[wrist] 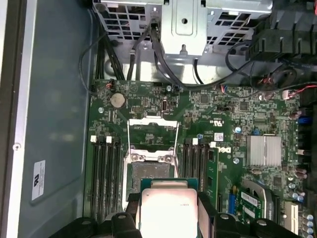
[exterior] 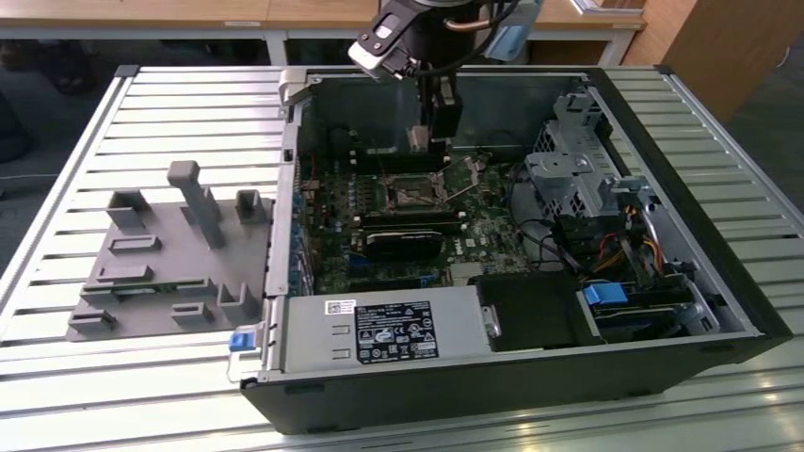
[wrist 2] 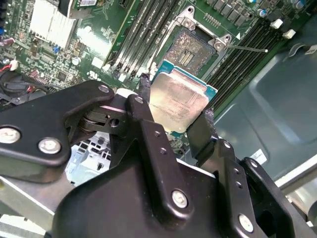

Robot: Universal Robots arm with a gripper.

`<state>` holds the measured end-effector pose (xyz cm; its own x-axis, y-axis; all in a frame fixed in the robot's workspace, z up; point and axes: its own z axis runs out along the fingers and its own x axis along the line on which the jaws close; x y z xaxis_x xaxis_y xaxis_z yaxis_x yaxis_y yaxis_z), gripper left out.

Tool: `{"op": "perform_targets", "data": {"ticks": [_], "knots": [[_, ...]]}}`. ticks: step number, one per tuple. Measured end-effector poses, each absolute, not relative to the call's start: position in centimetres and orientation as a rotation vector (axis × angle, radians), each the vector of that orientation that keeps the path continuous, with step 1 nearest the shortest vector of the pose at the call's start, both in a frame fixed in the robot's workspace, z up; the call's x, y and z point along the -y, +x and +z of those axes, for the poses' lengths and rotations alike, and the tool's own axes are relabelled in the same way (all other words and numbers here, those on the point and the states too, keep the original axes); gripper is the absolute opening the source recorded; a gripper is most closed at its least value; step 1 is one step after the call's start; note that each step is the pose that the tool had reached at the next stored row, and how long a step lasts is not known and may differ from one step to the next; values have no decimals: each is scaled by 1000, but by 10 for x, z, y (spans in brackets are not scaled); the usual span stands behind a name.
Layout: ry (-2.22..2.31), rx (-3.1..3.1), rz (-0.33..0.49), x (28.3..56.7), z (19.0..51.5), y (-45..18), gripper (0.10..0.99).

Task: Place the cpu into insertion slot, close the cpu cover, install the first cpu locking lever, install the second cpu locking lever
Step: 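Place the cpu into insertion slot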

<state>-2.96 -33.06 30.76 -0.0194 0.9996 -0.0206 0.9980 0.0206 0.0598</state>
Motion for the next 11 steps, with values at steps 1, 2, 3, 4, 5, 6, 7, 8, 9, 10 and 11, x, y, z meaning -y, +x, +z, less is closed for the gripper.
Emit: {"op": "perform_targets", "data": {"ticks": [1,2,3,4,5,6,7,8,9,10,11], "knots": [[2159,-2203,44,330,306,-30,541],[2159,-2203,44,329,304,-30,541],[2159,-2203,44,328,302,-30,541],[2159,-2203,44,328,301,-30,541],[2159,-2203,44,327,299,-30,541],[2159,-2203,45,326,297,-30,541],[2158,-2204,45,325,295,-30,541],[2156,-2206,45,325,294,-30,541],[2154,-2208,45,324,292,-30,541],[2153,-2208,45,323,290,-30,541],[2153,-2208,45,323,288,-30,541]]}}
